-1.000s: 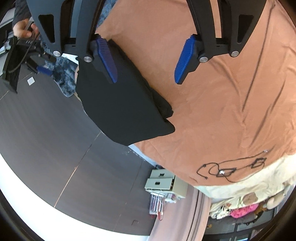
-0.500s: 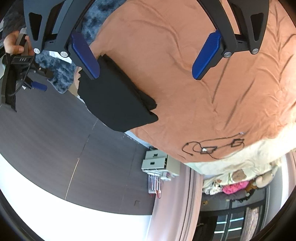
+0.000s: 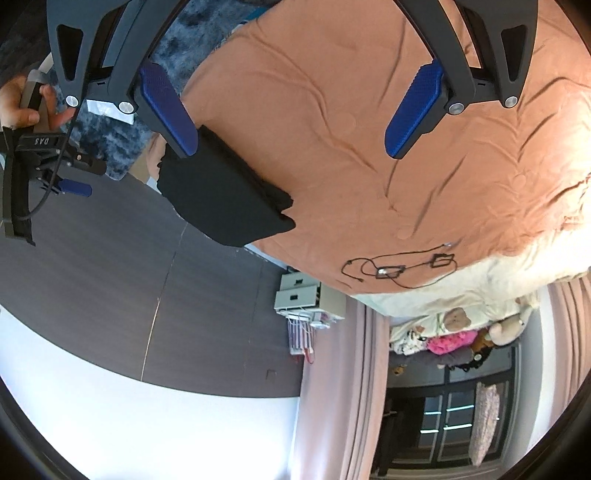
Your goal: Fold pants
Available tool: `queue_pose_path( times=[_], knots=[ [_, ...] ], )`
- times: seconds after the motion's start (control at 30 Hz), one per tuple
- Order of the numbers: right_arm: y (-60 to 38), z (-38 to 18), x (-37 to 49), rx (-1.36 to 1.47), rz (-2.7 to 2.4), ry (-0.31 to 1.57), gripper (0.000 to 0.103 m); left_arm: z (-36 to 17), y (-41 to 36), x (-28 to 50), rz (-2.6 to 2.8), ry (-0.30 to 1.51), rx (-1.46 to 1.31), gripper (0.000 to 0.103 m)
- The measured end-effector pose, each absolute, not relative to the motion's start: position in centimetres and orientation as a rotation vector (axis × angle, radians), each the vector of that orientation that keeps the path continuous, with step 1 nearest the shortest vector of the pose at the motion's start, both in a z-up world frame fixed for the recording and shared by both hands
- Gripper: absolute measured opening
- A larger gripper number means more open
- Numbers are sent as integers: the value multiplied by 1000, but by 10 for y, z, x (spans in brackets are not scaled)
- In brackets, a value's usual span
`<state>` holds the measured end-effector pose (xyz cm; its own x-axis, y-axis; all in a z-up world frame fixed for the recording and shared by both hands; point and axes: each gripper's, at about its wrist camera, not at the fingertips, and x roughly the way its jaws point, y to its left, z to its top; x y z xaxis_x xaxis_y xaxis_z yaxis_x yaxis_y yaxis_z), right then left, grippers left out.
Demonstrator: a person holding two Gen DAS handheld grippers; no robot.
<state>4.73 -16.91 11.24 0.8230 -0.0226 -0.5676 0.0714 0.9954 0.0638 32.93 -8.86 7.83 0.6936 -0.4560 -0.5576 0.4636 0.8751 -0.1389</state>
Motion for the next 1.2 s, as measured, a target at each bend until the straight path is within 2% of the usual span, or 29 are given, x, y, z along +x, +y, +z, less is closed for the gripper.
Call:
queue_pose_path(
  times=[0.57, 1.2],
  knots=[
    [-98, 102, -3, 57, 12, 540, 103, 87, 9, 219, -309, 529, -17, 102],
    [-59, 85, -90, 40, 50, 435, 103, 89, 41, 93, -216, 432, -36, 102]
  ],
)
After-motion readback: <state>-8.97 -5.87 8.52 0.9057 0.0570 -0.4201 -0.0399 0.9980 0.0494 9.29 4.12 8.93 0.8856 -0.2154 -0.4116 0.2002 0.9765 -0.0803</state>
